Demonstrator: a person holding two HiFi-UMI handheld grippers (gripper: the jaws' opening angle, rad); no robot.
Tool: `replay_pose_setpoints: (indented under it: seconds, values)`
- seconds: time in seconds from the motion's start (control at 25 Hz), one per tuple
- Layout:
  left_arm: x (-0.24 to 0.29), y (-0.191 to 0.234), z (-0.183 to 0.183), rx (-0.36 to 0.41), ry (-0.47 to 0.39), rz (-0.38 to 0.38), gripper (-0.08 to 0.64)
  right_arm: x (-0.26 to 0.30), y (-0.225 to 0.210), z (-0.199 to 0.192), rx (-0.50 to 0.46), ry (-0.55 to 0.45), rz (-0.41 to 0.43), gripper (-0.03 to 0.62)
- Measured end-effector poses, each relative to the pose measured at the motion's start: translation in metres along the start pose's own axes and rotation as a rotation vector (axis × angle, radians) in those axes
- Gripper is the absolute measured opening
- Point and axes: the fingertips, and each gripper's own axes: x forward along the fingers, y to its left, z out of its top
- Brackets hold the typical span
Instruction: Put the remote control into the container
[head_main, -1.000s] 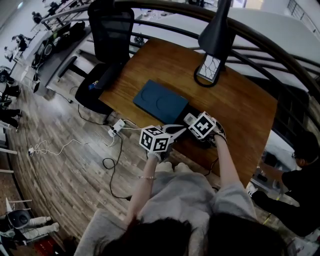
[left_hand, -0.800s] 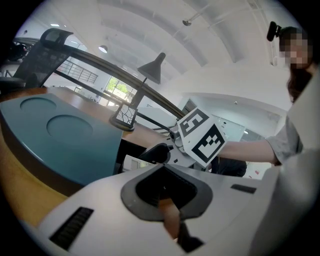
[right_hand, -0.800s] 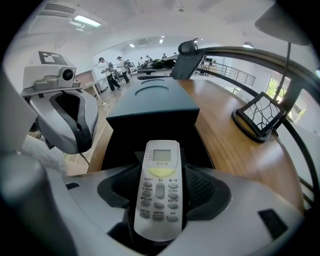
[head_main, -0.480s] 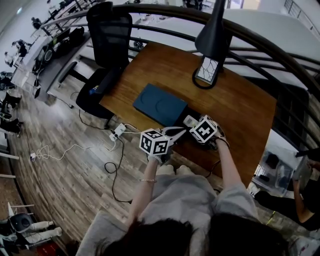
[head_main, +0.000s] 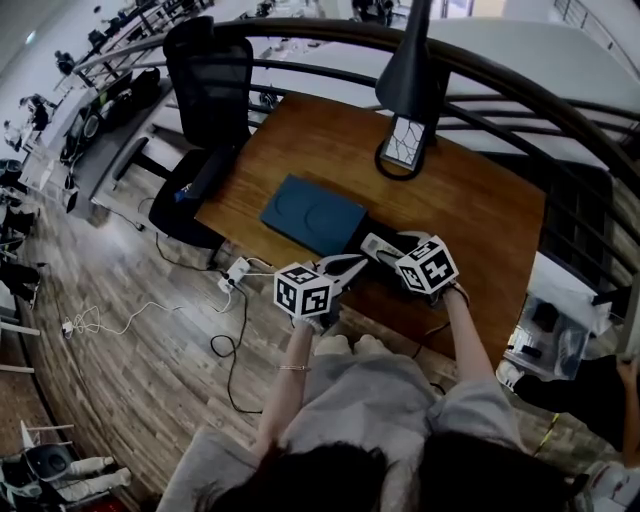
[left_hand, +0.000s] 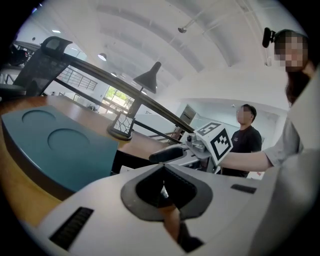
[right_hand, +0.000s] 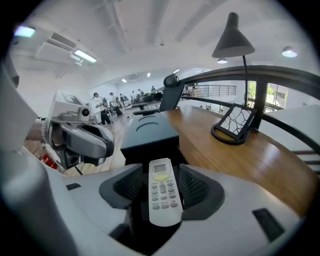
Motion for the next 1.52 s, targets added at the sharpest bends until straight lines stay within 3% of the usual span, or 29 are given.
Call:
replay_pose_setpoints:
  seconds: [0.16, 0.44, 0.8, 1.2, 1.52]
  values:
    - [-0.002, -0.006, 0.008, 0.028, -0.011, -0.006, 0.003, -0.015, 0.004, 0.011, 0.038, -0.099, -0.009, 0.153]
    - [-0.004, -0.026, 0.023, 0.079, -0.030, -0.044, 0.003, -0.047, 0.016, 0.035, 0.062, -0.256, -0.009, 0.053]
    - [-0.005, -0.057, 0.036, 0.159, -0.052, -0.115, 0.003, -0.084, 0.024, 0.055, 0.088, -0.374, 0.008, 0.033]
    - [-0.017, -0.089, 0.059, 0.257, -0.080, -0.177, 0.003, -0.114, 0.043, 0.067, 0.006, -0.412, 0.005, 0.029]
    - [-0.026, -0.099, 0.051, 0.271, -0.078, -0.193, 0.003, -0.139, 0.058, 0.079, -0.042, -0.482, 0.006, 0.029]
